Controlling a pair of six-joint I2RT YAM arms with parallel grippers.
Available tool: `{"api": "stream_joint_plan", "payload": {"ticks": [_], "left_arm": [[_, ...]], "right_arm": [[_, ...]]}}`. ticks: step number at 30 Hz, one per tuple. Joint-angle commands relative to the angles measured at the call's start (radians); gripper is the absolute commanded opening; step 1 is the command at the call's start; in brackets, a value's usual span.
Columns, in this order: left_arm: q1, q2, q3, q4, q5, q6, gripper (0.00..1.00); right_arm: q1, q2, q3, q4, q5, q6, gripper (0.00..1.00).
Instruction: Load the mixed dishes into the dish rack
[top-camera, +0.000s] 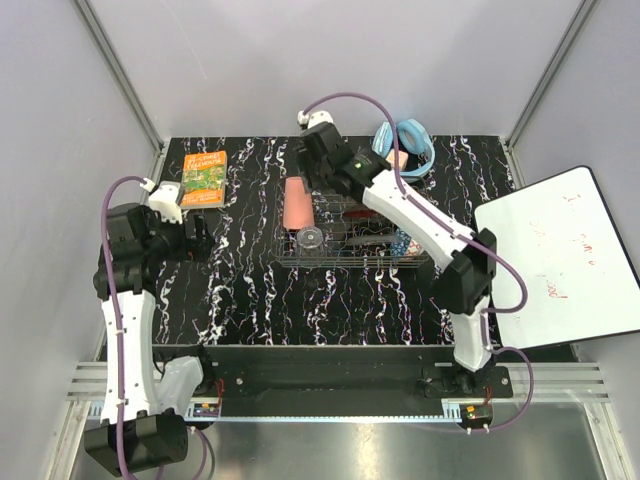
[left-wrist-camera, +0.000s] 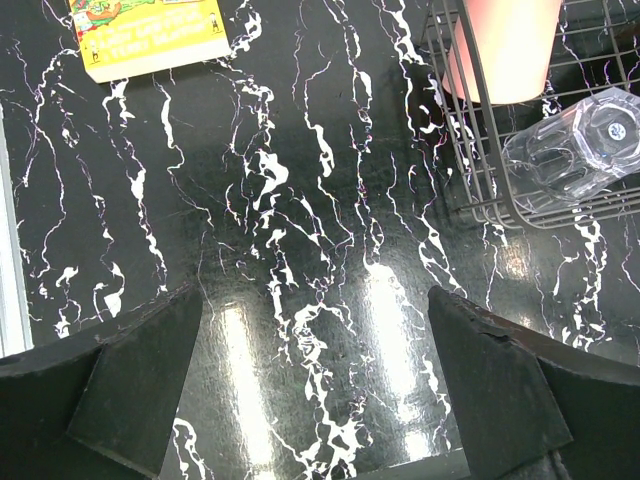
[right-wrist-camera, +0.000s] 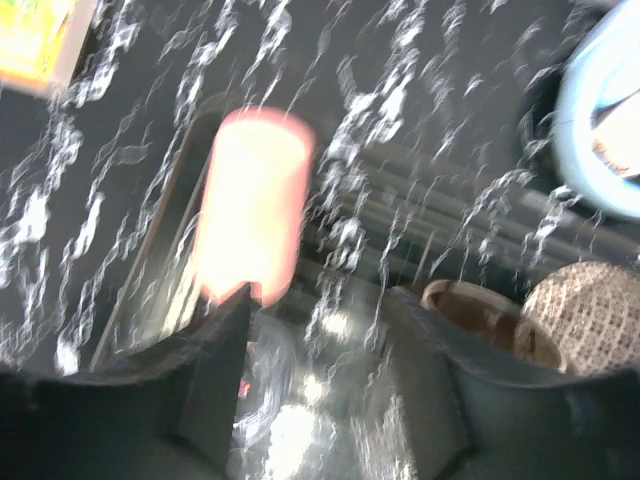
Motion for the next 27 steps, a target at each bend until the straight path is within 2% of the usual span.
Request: {"api": "stream_joint_plan", "payload": {"ticks": [1, 2, 6, 16, 27], "left_arm": [[0.0, -0.007, -0.008, 0.049, -0.001, 0.021, 0.99], [0.0, -0.003, -0.013, 0.056, -0.001, 0.021, 0.99], [0.0, 0.004, -0.022, 0.072, 0.001, 0.019, 0.99], [0.0, 0.013, -0.03, 0.089, 0.013, 0.01, 0.99], [0.0, 0.024, -0.039, 0.101, 0.012, 0.01, 0.99]], "right_arm": [[-0.026, 0.124, 0.157, 0.076, 0.091, -0.067, 0.53], [-0.027, 0.146, 0.18, 0.073, 0.097, -0.077, 0.45], [-0.036, 0.242, 0.271, 0.062, 0.091, -0.091, 0.38], [-0.056, 0.371, 0.406, 0.061, 0.04, -0.067, 0.38], [-0.067, 0.453, 0.435, 0.136, 0.013, -0.016, 0.36]]}}
